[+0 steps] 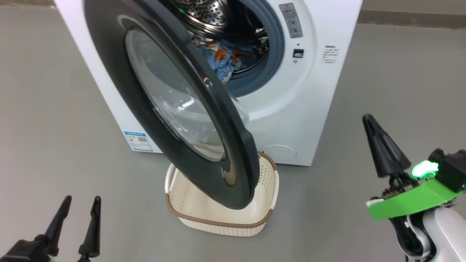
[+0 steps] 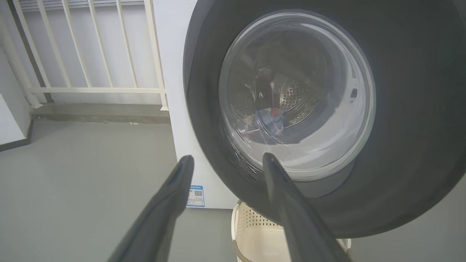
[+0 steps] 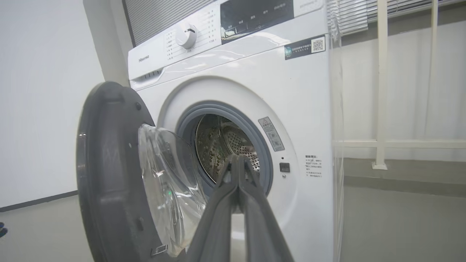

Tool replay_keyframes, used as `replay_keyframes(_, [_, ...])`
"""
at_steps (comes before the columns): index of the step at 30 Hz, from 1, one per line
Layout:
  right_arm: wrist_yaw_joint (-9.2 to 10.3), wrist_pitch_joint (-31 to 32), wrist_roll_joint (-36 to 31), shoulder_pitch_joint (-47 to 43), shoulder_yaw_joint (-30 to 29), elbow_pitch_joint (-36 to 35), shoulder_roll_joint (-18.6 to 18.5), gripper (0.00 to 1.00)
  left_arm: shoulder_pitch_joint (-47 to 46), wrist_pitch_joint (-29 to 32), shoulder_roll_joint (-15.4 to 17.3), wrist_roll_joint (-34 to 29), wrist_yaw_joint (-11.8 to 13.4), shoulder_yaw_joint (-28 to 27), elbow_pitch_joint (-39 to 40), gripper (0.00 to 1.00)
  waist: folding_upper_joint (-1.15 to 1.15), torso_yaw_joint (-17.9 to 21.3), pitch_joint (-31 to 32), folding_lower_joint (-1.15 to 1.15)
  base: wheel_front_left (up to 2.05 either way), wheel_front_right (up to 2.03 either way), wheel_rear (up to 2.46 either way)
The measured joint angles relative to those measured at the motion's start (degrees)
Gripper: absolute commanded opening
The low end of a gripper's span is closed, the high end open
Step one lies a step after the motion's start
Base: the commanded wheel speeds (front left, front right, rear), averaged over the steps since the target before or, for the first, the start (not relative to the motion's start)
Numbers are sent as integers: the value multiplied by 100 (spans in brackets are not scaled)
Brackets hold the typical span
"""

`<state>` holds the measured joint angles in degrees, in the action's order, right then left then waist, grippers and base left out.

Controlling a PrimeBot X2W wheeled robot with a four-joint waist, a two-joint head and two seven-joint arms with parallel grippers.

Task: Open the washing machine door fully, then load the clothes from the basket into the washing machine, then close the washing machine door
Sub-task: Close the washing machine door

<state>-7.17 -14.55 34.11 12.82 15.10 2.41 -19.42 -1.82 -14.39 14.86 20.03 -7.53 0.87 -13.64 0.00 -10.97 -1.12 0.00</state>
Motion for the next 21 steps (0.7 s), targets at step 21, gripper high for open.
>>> replay_keyframes(21, [0,0,-190,782,1572,-1045,135,0,220,0,-143,-102,0,-127,63,100,0,-799,92,0,0,0,0])
